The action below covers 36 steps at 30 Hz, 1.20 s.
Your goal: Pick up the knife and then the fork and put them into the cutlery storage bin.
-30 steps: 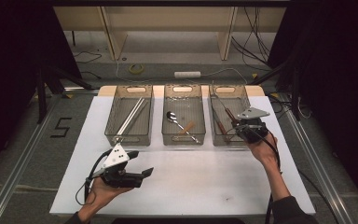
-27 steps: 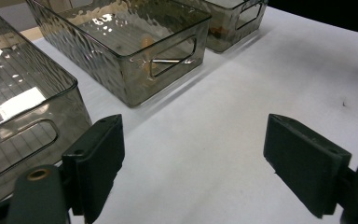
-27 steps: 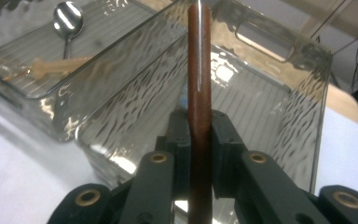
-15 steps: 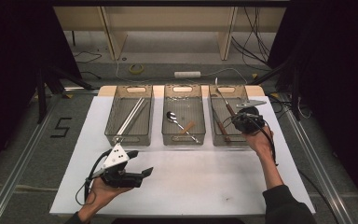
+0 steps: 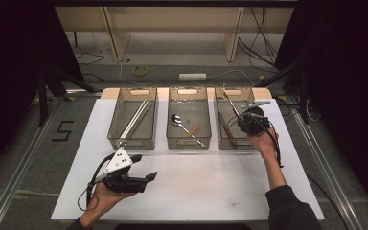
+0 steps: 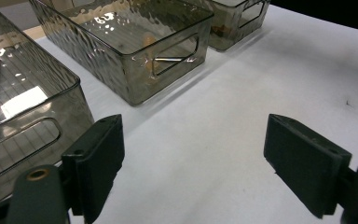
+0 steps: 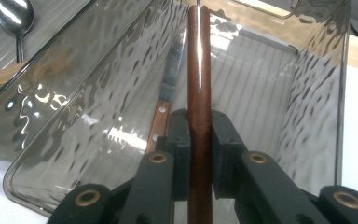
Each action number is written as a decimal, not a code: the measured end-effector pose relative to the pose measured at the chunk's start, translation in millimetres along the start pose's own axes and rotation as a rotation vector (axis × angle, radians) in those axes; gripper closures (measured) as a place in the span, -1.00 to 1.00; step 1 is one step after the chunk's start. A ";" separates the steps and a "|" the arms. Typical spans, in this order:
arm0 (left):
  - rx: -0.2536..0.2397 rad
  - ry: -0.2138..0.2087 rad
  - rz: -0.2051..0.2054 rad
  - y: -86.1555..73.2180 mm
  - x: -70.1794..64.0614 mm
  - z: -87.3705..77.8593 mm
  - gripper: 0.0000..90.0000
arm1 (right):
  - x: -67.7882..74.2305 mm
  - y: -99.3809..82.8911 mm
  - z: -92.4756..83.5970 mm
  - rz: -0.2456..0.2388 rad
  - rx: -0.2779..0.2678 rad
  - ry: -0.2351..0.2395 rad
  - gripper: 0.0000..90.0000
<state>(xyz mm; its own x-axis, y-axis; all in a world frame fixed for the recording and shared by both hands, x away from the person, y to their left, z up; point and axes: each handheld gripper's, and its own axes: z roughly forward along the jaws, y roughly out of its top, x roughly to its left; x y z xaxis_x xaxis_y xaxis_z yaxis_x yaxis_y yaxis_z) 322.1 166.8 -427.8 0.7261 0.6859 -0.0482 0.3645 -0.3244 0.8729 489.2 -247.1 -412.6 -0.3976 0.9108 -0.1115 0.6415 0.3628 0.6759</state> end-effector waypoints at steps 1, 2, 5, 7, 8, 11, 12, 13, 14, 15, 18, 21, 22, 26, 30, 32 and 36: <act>0.000 0.000 0.000 0.1 -0.1 0.0 -0.56 | 0.1 0.0 0.8 0.007 0.005 0.005 0.80; -0.001 0.000 0.001 0.1 -0.1 0.0 -0.56 | -0.1 -0.1 2.0 0.011 0.007 0.005 0.80; 0.000 0.000 0.001 0.1 -0.1 0.1 -0.56 | 0.9 0.3 4.3 0.020 0.024 0.004 0.80; 0.001 0.001 0.001 0.1 0.0 0.0 -0.56 | 1.7 0.6 5.5 0.015 0.033 0.000 0.80; 0.001 0.001 0.001 0.1 0.0 0.0 -0.56 | 1.9 0.5 6.2 0.015 0.036 -0.001 0.80; 0.002 0.002 0.000 0.0 0.2 -0.1 -0.57 | 2.2 0.1 8.1 0.020 0.050 -0.002 0.79; 0.002 0.002 0.000 0.0 0.2 -0.1 -0.57 | 2.2 -0.2 8.7 0.022 0.051 -0.003 0.79; 0.003 0.003 -0.001 0.0 0.2 -0.2 -0.57 | 2.2 -0.4 9.0 0.022 0.054 -0.001 0.79; 0.003 0.002 0.000 0.0 0.3 -0.1 -0.57 | 2.5 -0.6 9.3 0.018 0.054 -0.006 0.79; 0.004 0.002 0.000 -0.1 0.4 0.0 -0.57 | 2.9 -0.6 9.3 0.014 0.055 -0.011 0.79; 0.006 0.002 0.000 -0.1 0.5 0.1 -0.57 | 3.2 0.0 8.4 0.017 0.054 0.003 0.78; 0.009 0.002 0.001 -0.1 0.5 0.2 -0.57 | 3.5 0.3 8.1 0.024 0.053 0.015 0.74; 0.010 0.002 0.000 -0.1 0.5 0.2 -0.57 | 3.3 0.4 7.2 0.028 0.049 0.023 0.70; 0.010 0.002 0.001 0.0 0.3 0.3 -0.57 | 3.7 0.8 4.0 0.029 0.044 0.052 0.62; 0.010 0.003 0.001 0.0 0.5 0.1 -0.57 | 2.7 0.6 0.6 0.030 0.034 0.065 0.55; 0.007 0.005 0.001 -0.1 0.7 0.0 -0.57 | 2.2 -0.1 -1.5 0.028 0.021 0.078 0.50; 0.002 0.006 -0.007 -0.2 1.3 -0.1 -0.57 | 4.1 -0.9 -7.6 0.030 -0.003 0.098 0.34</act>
<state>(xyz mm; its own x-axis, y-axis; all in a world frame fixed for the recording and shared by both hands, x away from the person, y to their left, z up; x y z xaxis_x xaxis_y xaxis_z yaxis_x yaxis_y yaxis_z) 322.9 167.8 -428.0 0.7196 0.6924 -0.0516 0.3707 -0.3204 0.8717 482.0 -245.2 -408.1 -0.4404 0.8976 -0.0191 0.6521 0.3344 0.6804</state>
